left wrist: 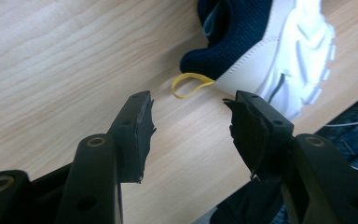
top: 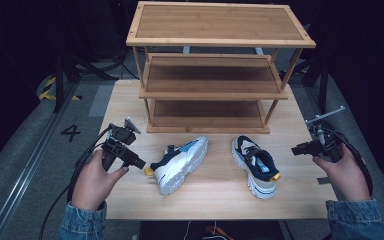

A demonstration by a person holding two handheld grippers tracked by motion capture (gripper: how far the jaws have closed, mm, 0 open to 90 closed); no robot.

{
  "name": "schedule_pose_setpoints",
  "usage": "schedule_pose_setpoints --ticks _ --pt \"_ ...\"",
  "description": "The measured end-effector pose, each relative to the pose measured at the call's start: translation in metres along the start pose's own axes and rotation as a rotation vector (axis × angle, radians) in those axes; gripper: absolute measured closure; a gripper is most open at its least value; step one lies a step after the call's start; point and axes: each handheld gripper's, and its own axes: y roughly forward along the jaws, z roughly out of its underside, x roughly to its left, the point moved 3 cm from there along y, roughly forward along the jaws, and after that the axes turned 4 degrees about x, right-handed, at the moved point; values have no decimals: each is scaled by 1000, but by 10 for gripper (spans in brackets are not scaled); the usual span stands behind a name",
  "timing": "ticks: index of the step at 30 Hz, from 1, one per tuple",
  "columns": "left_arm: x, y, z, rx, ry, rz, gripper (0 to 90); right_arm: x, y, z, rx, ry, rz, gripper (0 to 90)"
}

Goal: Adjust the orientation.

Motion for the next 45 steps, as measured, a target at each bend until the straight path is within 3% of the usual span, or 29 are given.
schedule_pose_setpoints --ticks 7,12,15,25,33,45 --pt "-9 -4 -1 -17 69 -11 708 3 1 3 4 6 -19 687" --pt "-21 -3 -7 -46 138 36 895 2 0 7 8 8 -14 687" --pt "-31 0 -10 -27 195 42 898 3 -1 8 2 6 -14 689" --pt "-57 19 -18 39 278 72 896 7 3 4 6 -4 -20 687" --pt "-66 35 -27 64 293 108 894 9 5 4 13 -8 -24 686" --pt "-71 45 -31 91 293 104 892 9 5 6 14 -2 -21 681"
